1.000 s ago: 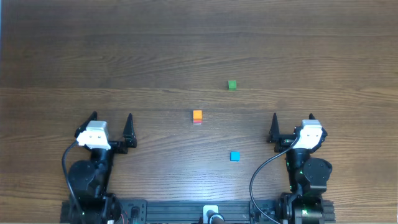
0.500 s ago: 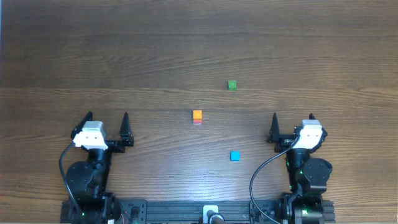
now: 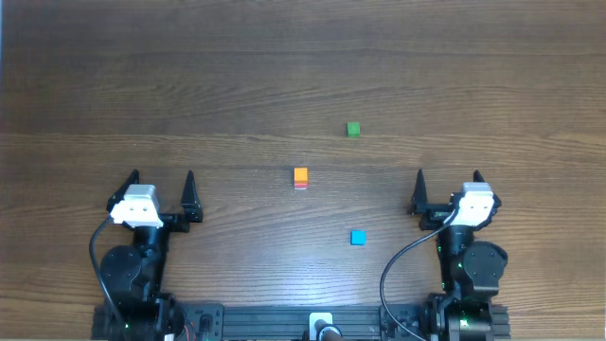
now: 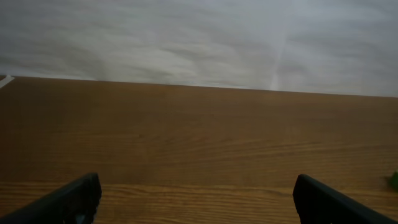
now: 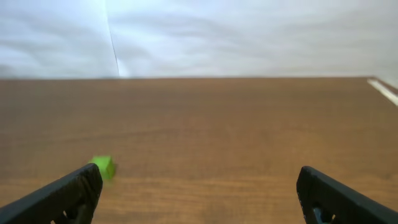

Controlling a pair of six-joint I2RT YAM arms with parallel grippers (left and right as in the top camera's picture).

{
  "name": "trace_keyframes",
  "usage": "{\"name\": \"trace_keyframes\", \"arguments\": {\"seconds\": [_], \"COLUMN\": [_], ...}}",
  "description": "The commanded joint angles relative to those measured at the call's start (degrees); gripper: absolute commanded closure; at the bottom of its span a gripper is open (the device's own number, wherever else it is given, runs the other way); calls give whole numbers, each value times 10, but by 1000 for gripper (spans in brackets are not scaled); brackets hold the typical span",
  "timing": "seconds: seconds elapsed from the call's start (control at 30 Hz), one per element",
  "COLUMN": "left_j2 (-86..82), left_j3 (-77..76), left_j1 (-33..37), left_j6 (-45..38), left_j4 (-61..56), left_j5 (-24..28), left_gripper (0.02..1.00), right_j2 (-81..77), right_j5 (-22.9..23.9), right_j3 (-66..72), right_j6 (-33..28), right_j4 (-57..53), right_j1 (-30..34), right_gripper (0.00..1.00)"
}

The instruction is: Stack Cubes

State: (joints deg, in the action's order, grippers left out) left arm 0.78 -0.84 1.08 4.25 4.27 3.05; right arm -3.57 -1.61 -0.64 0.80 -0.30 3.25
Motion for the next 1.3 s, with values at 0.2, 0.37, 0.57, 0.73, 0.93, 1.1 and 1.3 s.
{"name": "trace_keyframes", "arguments": {"seconds": [0.2,0.37,0.57,0.73,0.93,1.1,1.3], "left_j2": [-6,-6,-5,-4,-4,-4,-4], "left_j3": [5,5,5,5,5,5,5], "left_j1": [-3,-3,-3,-3,-3,-3,-3], "left_j6": [-8,-8,-8,-8,-8,-8,-8], "left_j4": [-2,-2,-2,-2,-2,-2,-2], "left_j5": [3,3,3,3,3,3,3], "left_gripper": [20,20,20,20,20,23,20], "right_j2": [1,-34,-147,-299,-506,-664,-846], "right_j5": [-52,-49,-50,-82,-59,-43,-22], "right_j3": [-70,-217,-409,-557,-686,-718,-718], "right_j6": [99,67,58,57,43,81,133], "right_j4": [-11,-121,-250,-342,-436,-458,-453], "right_j1": [-4,-24,-30,-41,-107,-165,-216], "right_gripper": [7,7,7,7,7,9,9]}}
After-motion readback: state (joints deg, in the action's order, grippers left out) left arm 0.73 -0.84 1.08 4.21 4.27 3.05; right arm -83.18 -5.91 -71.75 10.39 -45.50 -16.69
